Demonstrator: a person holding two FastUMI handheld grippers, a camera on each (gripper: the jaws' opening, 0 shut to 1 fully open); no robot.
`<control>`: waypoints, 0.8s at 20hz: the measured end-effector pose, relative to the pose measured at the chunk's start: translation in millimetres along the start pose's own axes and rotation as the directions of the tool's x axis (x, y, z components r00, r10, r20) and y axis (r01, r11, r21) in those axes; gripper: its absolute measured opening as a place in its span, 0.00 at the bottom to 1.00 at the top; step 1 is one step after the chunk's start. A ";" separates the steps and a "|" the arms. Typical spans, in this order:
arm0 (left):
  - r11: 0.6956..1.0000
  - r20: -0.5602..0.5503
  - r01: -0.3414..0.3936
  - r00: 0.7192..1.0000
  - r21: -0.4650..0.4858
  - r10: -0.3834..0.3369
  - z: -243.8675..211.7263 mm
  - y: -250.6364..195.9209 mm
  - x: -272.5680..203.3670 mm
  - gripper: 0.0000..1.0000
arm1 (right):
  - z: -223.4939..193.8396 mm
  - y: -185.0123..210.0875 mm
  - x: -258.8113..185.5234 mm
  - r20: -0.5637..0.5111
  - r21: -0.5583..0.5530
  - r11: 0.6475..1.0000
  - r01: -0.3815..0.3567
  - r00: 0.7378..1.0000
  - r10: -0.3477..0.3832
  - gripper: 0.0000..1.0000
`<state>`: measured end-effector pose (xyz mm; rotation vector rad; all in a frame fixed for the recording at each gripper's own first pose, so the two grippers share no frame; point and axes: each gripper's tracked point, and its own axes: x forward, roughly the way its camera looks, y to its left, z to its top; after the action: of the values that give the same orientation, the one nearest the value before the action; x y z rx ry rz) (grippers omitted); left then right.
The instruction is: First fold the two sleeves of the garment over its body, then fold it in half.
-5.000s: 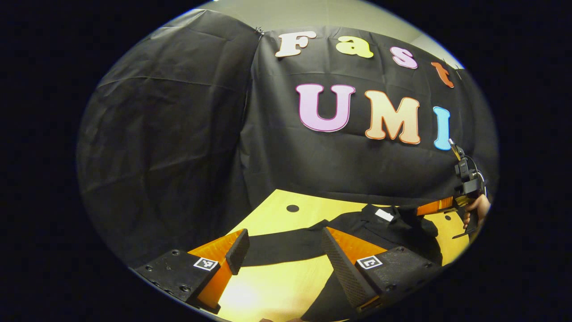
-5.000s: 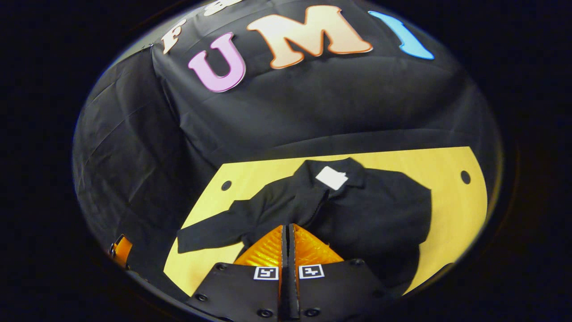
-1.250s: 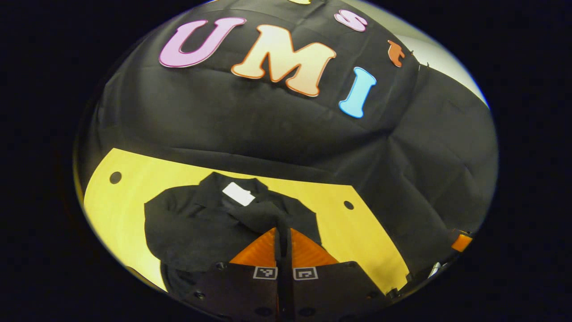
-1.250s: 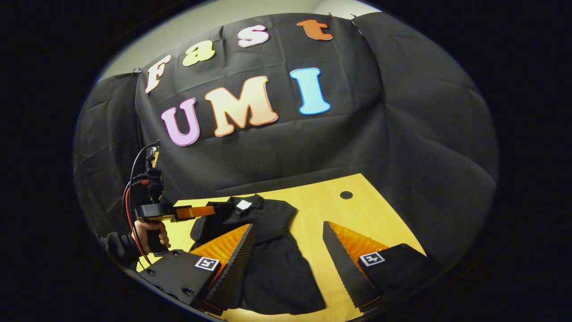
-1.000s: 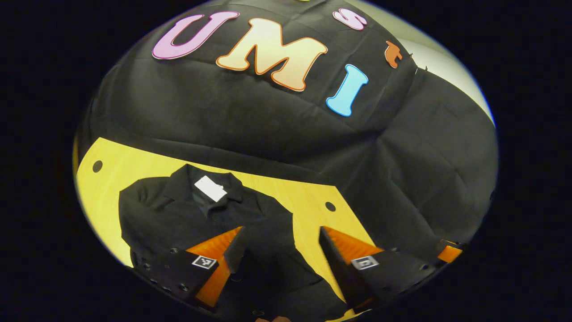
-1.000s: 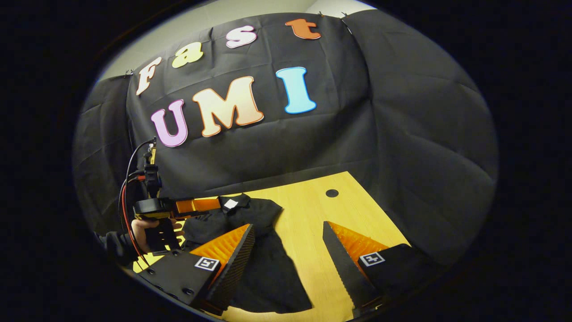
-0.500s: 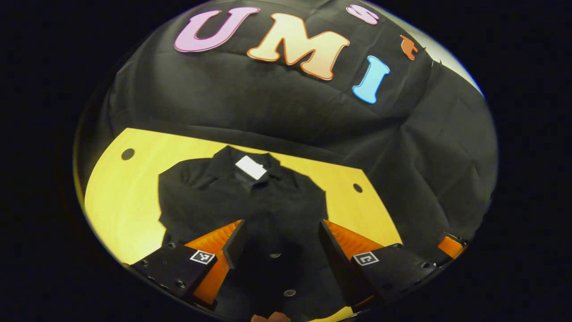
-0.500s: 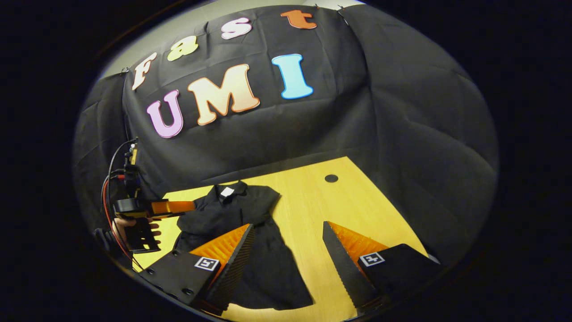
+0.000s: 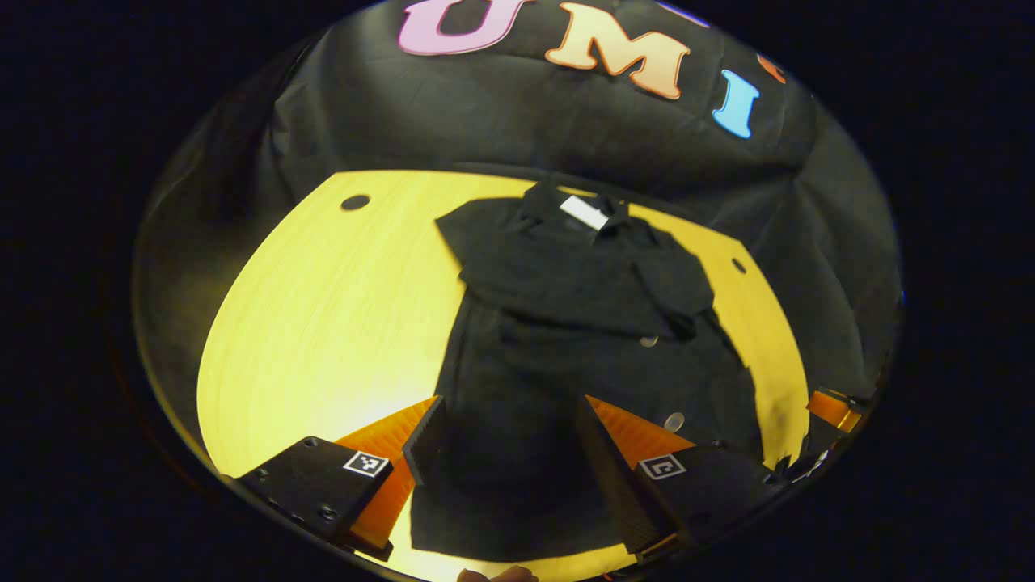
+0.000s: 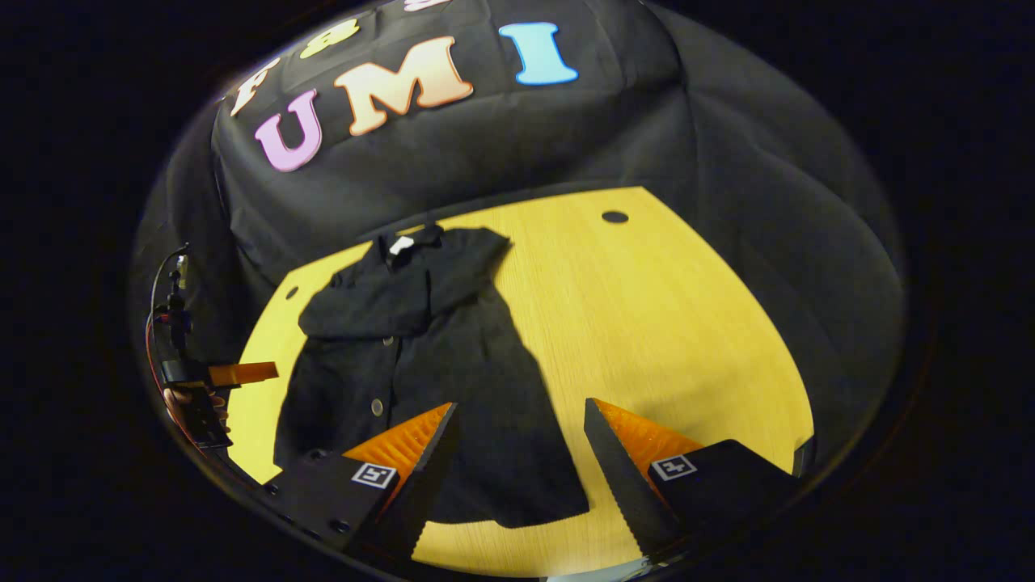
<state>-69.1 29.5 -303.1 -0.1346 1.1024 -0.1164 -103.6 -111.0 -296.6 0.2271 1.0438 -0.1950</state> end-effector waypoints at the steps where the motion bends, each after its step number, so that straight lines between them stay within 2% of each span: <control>1: 1.000 -0.034 -0.019 0.999 0.002 0.019 -18.3 9.8 -4.6 0.96 | -8.3 1.0 5.7 -0.031 0.007 1.000 0.004 1.000 -0.004 0.98; 9: 0.995 -0.213 -0.100 0.972 -0.001 0.097 -111.5 46.0 -31.9 0.96 | -67.7 -4.8 28.1 -0.201 0.040 0.997 0.062 0.978 -0.053 0.98; 13: 0.993 -0.281 -0.121 0.952 0.011 0.119 -138.1 51.7 -31.2 0.95 | -87.2 -2.4 36.7 -0.259 0.042 0.996 0.081 0.963 -0.068 0.98; 14: 0.990 -0.289 -0.142 0.947 0.028 0.144 -142.6 55.6 -36.3 0.95 | -93.2 -2.5 39.0 -0.280 0.043 0.995 0.088 0.957 -0.073 0.98; 16: 0.989 -0.276 -0.137 0.950 0.055 0.147 -139.7 57.0 -32.8 0.92 | -95.8 -4.0 41.1 -0.284 0.016 0.994 0.104 0.954 -0.095 0.98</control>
<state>-207.1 83.9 -345.9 -0.0058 1.3880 -0.0255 -164.1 -90.4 -379.0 0.2351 1.3393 -0.2759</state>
